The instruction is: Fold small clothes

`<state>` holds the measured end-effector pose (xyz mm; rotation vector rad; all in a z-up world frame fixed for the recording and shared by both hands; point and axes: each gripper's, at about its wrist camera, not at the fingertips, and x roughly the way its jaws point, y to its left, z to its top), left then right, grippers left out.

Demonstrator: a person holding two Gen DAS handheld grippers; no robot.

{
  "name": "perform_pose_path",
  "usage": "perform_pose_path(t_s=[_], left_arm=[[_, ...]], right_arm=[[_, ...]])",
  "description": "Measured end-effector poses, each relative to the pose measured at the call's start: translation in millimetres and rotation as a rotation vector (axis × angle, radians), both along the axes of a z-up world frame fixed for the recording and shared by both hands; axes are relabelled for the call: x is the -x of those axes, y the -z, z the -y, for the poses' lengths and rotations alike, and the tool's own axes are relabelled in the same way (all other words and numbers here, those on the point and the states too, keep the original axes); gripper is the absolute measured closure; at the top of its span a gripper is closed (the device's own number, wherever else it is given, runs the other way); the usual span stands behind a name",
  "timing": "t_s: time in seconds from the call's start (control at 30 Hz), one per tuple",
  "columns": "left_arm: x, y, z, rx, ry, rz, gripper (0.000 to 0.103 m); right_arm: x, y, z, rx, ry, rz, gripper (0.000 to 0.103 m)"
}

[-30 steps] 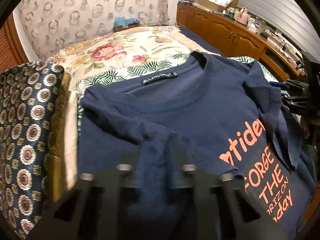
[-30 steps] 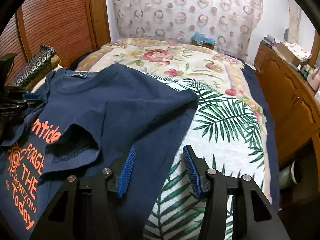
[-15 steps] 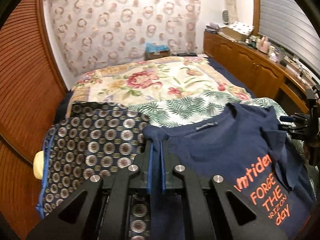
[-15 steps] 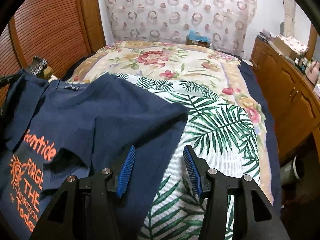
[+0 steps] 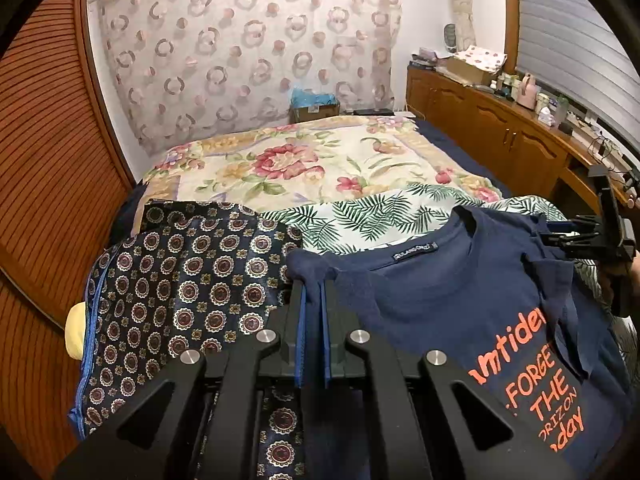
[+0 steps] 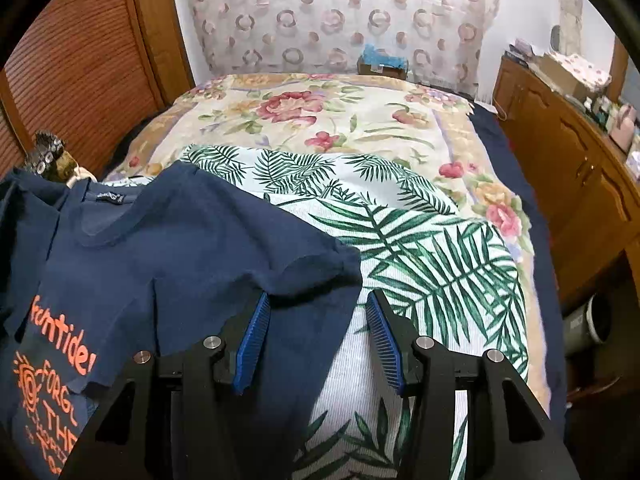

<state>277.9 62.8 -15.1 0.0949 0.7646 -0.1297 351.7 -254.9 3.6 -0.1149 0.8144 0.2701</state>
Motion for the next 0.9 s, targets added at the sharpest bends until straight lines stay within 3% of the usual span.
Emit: perform_pose_path(t_s=[0.03,0.1,0.33,0.53,0.73,0.9], left_arm=[[1.9,-1.6,1.0,0.003,0.004,0.005,0.096],[7.6,-6.6,3.7,0.015,0.016,0.021,0.096],[55.5,-41.6,9.9,0.053,0.052,0.096,0.096],[141.4,-65.9,0.1,0.081,0.074,0.16,0.096],[229.4,-56.5,-14.4,0.113,0.078,0.174,0.096],[284.8,-37.3,-23.1,0.147,0.069,0.145,0.096]], right_arm=[[1.2,-1.1,-3.2,0.005,-0.019,0.006,0.075],[6.4,-2.7,-10.4,0.007,-0.071,0.006,0.097],[60.4,-49.9,-9.3,-0.037,-0.092,0.149,0.097],[170.3,-86.1,0.7,0.0,-0.172,0.263,0.098],[276.8,-82.4,19.2,-0.015,-0.25,0.283,0.097],[334.3,-79.7,39.7,-0.066,-0.283,0.271,0.097]])
